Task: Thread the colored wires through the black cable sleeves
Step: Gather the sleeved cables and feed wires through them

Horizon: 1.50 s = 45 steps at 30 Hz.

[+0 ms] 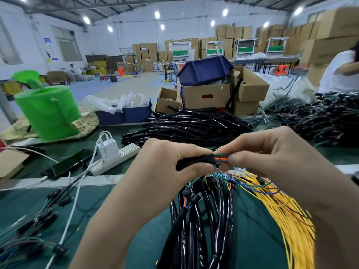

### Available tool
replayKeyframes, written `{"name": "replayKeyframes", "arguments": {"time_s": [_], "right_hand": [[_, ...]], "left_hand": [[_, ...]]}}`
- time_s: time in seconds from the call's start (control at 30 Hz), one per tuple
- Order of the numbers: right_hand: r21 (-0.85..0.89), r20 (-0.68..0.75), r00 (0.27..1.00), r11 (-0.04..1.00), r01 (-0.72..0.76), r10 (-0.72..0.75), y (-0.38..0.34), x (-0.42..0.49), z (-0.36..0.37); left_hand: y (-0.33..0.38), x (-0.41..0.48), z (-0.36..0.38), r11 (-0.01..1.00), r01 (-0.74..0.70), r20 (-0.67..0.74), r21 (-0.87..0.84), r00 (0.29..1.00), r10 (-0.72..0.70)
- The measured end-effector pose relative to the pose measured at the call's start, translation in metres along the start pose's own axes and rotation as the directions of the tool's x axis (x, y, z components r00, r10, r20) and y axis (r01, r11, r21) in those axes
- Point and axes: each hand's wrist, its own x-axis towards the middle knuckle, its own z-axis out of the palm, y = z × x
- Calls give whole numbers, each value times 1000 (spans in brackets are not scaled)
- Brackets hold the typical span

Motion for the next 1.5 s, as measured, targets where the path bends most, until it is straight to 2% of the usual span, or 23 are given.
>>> {"name": "replayKeyframes", "arguments": {"time_s": [0.27, 0.53, 0.73, 0.87, 0.97, 1.17, 1.33, 1.4, 1.5], "right_hand": [[48, -1, 1000, 999, 17, -17, 5, 2, 2], [5, 108, 994, 1000, 8, -8, 4, 0, 0], [-2, 130, 991, 1000, -25, 25, 11, 2, -5], [-32, 146, 989, 999, 1, 3, 15, 2, -6], [35, 131, 991, 999, 15, -20, 17, 2, -7], [-62, 171, 985, 998, -12, 23, 20, 4, -7], [-86, 152, 988, 996, 16, -3, 15, 4, -5], [-108, 128, 992, 994, 15, -1, 15, 8, 4], [-178, 94, 995, 984, -20, 37, 20, 16, 20]], "left_hand": [[-1, -1, 0, 999, 26, 10, -19, 1000, -26], [1, -1, -1, 998, 57, 115, -15, 992, -55], [0, 0, -1, 993, 79, 156, -83, 986, -65], [0, -1, 0, 991, 106, 248, -76, 965, -84], [0, 0, -1, 992, 104, 248, -76, 965, -82], [3, 0, 8, 991, 120, 290, -61, 952, -98], [8, 1, 11, 991, 105, 246, -84, 966, -81], [9, 2, 16, 997, 65, 248, -49, 968, -51], [9, 2, 22, 995, -13, 241, 99, 970, -12]]}}
